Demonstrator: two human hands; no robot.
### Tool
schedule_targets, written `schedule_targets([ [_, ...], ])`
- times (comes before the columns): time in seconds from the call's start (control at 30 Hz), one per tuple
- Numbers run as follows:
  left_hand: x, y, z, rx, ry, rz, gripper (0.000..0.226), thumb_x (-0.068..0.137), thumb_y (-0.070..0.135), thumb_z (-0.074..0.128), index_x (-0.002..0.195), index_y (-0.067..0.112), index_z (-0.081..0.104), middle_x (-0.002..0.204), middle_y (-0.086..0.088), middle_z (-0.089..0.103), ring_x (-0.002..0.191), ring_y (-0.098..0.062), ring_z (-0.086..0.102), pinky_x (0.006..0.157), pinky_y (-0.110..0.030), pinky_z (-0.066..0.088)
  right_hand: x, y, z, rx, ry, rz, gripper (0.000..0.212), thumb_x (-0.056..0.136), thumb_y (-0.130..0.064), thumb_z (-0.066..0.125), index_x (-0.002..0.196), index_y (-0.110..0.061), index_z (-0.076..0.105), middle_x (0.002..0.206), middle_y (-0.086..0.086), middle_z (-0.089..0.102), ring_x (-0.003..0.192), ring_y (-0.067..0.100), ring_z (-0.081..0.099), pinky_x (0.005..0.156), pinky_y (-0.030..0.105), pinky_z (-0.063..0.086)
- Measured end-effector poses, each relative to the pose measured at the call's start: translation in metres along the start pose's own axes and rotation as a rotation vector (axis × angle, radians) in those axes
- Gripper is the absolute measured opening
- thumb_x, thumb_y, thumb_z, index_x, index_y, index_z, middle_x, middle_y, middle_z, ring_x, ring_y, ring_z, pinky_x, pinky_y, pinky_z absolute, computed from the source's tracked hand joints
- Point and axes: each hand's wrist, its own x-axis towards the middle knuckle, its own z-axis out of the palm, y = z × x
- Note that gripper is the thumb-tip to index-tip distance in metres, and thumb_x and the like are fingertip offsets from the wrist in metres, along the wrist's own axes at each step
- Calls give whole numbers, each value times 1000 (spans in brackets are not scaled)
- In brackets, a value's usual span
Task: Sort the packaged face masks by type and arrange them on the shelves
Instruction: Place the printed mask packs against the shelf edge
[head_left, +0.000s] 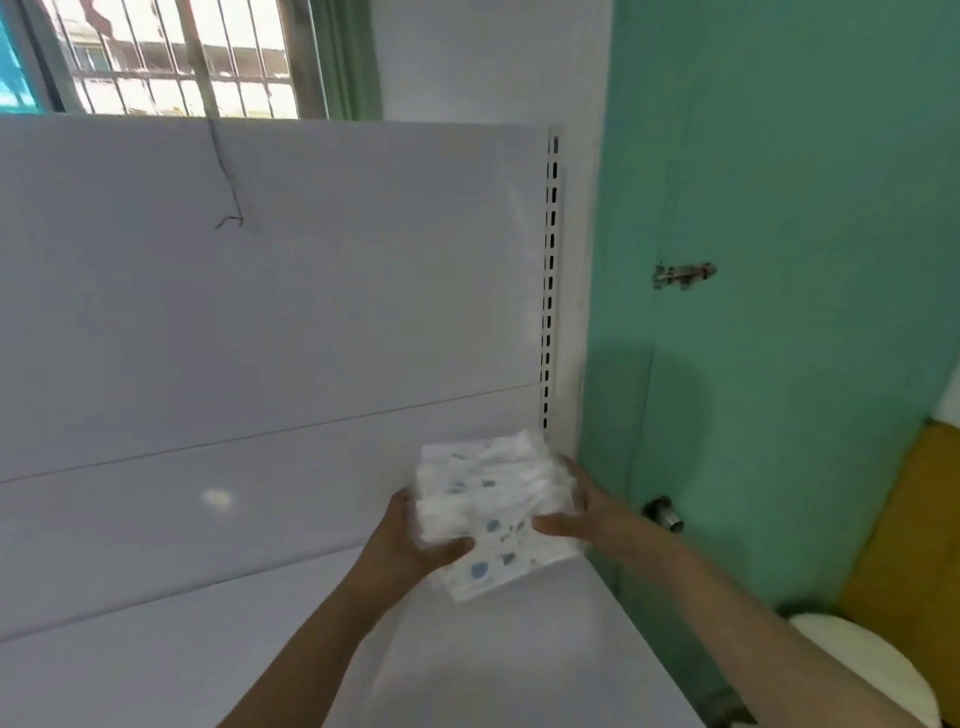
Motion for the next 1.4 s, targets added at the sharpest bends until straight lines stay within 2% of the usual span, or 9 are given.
schedule_targets([
  [0.13, 12, -17, 28, -6, 29, -5, 90, 57, 50, 93, 133, 36, 46, 125, 12, 67, 114, -4, 65, 100, -29, 52, 26, 25, 13, -75, 101, 75, 146, 41, -77, 81, 155, -35, 0, 163, -1, 15, 144, 25, 29, 111, 43, 39],
  [0.27, 13, -15, 49, 16, 170, 13, 81, 57, 38, 92, 122, 45, 43, 119, 29, 58, 107, 4, 61, 91, -15, 45, 46, 41, 20, 43, 263, -1, 123, 56, -75, 73, 155, -34, 13, 159, -6, 26, 144, 21, 31, 116, 43, 32],
  [0.37, 16, -15, 52, -7, 237, 0, 70, 63, 19, 94, 112, 39, 48, 116, 18, 62, 99, 16, 61, 74, -3, 47, 57, 41, 16, 126, 296, -39, 118, 51, -77, 75, 149, -30, 31, 149, -8, 42, 135, 18, 44, 113, 44, 38],
  [0.5, 22, -23, 54, -45, 310, -61, 84, 58, 55, 92, 123, 39, 42, 129, 10, 58, 114, 0, 61, 99, -26, 52, 69, 40, 4, 197, 308, -111, 73, 73, -59, 64, 137, -31, 40, 136, -9, 45, 124, 14, 45, 99, 30, 40],
  [0.6, 29, -12, 59, -302, 364, -171, 63, 70, 69, 76, 119, 38, 49, 123, 5, 66, 107, -9, 67, 98, -36, 53, 76, 41, 0, 195, 329, -122, 65, 74, -63, 53, 131, -33, 46, 132, -10, 51, 123, 15, 48, 89, 25, 38],
  [0.77, 46, 11, 68, -298, 523, -143, 33, 100, 45, 50, 103, 17, 66, 94, 6, 72, 72, 11, 65, 58, -4, 44, 89, 35, 2, 129, 334, -119, 76, 66, -84, 55, 124, -34, 54, 126, -8, 55, 114, 13, 53, 102, 39, 43],
  [1.03, 60, 24, 55, -239, 644, -100, 78, 78, 79, 53, 90, 4, 70, 85, -17, 73, 84, -35, 70, 83, -49, 56, 84, 22, -5, 208, 280, -244, 41, 74, -65, 63, 87, -26, 65, 82, -11, 66, 80, 9, 61, 76, 22, 46],
  [1.2, 64, 19, 49, -129, 559, -69, 8, 95, 28, 66, 95, 26, 74, 93, 3, 75, 92, -25, 70, 88, -40, 57, 95, 23, -16, 218, 224, -247, 9, 90, -27, 67, 96, -32, 71, 95, -11, 71, 90, -3, 64, 87, 19, 51],
  [1.4, 62, 24, 52, -117, 525, -60, 21, 90, 45, 68, 98, 26, 71, 88, 7, 76, 85, -8, 71, 81, -27, 55, 96, 19, -15, 223, 212, -300, 28, 76, -39, 73, 100, -26, 73, 103, -13, 71, 101, 8, 65, 91, 24, 53],
])
